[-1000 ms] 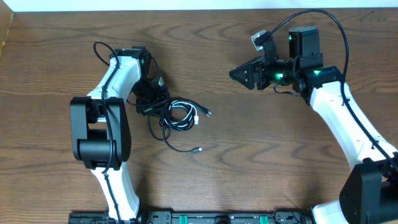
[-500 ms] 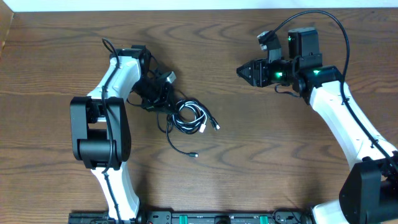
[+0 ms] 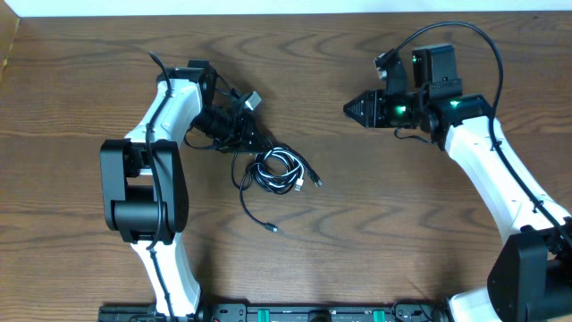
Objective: Untangle cables
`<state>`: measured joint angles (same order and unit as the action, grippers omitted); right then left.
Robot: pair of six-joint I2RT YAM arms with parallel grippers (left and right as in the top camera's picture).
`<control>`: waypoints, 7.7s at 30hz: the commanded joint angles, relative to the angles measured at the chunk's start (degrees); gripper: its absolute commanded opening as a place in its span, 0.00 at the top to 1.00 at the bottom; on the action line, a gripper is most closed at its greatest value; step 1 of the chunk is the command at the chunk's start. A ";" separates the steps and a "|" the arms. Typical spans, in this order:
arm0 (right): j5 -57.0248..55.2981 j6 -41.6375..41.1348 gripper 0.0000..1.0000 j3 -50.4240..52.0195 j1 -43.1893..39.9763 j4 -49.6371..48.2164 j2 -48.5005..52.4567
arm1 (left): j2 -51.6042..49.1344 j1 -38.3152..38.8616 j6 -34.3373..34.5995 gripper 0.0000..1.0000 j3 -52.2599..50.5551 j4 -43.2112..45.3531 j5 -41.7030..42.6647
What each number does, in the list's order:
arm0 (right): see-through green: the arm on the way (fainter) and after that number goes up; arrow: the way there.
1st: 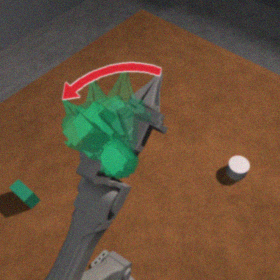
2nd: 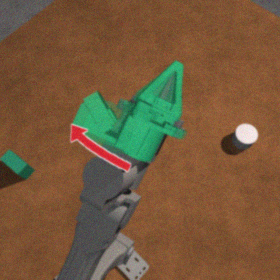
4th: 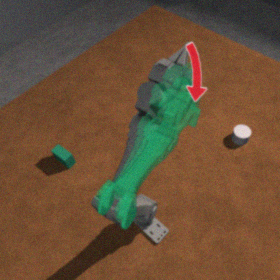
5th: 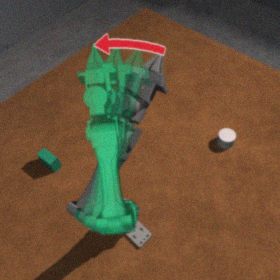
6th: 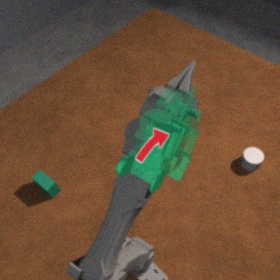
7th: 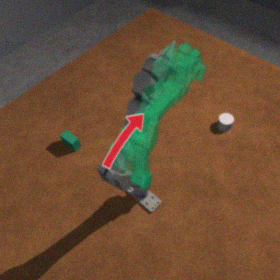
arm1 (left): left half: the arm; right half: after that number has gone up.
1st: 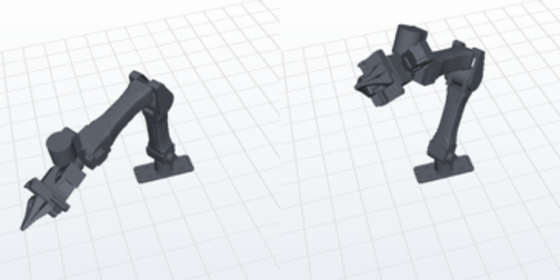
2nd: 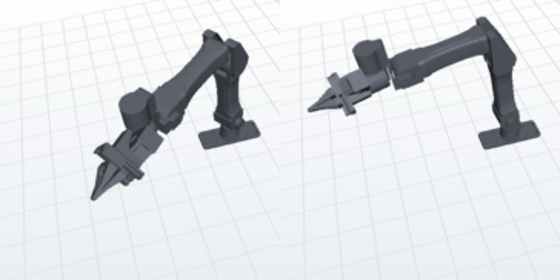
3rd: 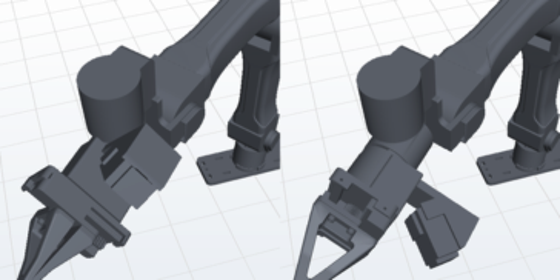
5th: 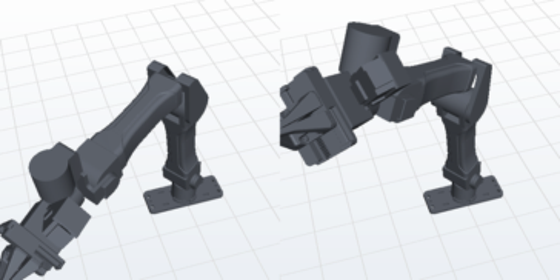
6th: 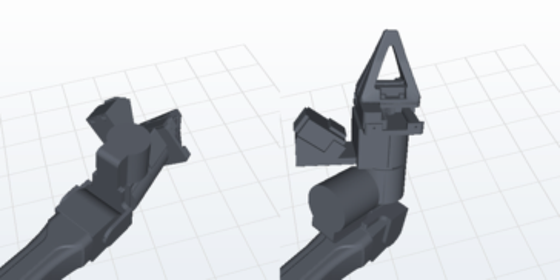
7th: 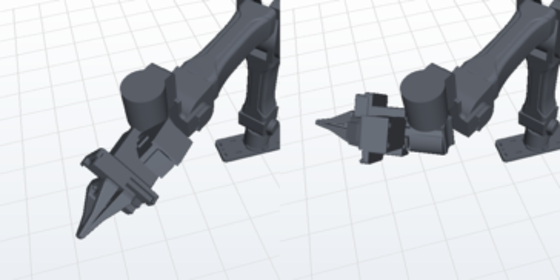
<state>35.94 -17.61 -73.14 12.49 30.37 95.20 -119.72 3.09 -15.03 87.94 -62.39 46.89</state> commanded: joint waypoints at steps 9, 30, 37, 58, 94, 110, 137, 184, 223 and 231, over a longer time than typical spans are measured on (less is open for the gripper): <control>-13.62 -14.84 0.68 3.78 9.75 -0.39 1.14 | -0.42 1.31 7.21 0.43 1.25 4.92 -15.13; -13.77 -18.03 0.64 5.55 13.11 -2.34 3.23 | -0.42 8.24 10.45 0.75 -6.25 6.38 -21.22; -11.17 -13.55 0.95 5.55 12.92 -2.73 3.17 | -0.15 7.63 17.07 0.93 -4.20 7.26 -20.35; 1.40 -2.05 0.37 5.55 13.11 -13.94 3.17 | 6.69 3.41 65.55 0.92 -2.14 9.38 1.01; -14.82 -42.01 0.42 5.55 15.74 -18.21 3.52 | 6.69 6.32 67.43 0.93 -2.16 13.20 13.46; -17.27 -27.89 0.99 5.55 15.72 -18.58 3.54 | 6.69 9.22 67.38 0.83 -2.16 16.68 0.46; -2.75 -20.00 0.99 5.55 8.04 -14.05 14.75 | 6.69 9.22 46.07 0.62 -2.19 23.17 3.39; 21.38 -13.57 0.99 5.55 3.93 -22.69 21.59 | 6.56 17.88 48.74 0.92 -5.92 16.41 -20.15; 0.46 21.99 0.56 3.21 10.19 9.55 4.98 | 7.15 11.98 100.96 0.92 -5.86 19.98 0.46; -17.62 21.97 0.64 3.21 17.75 9.68 4.98 | 7.15 11.96 101.11 0.92 -5.86 20.28 0.50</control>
<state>29.36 2.83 -69.54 28.27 39.86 101.10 -113.99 15.11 84.79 82.19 -42.13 46.11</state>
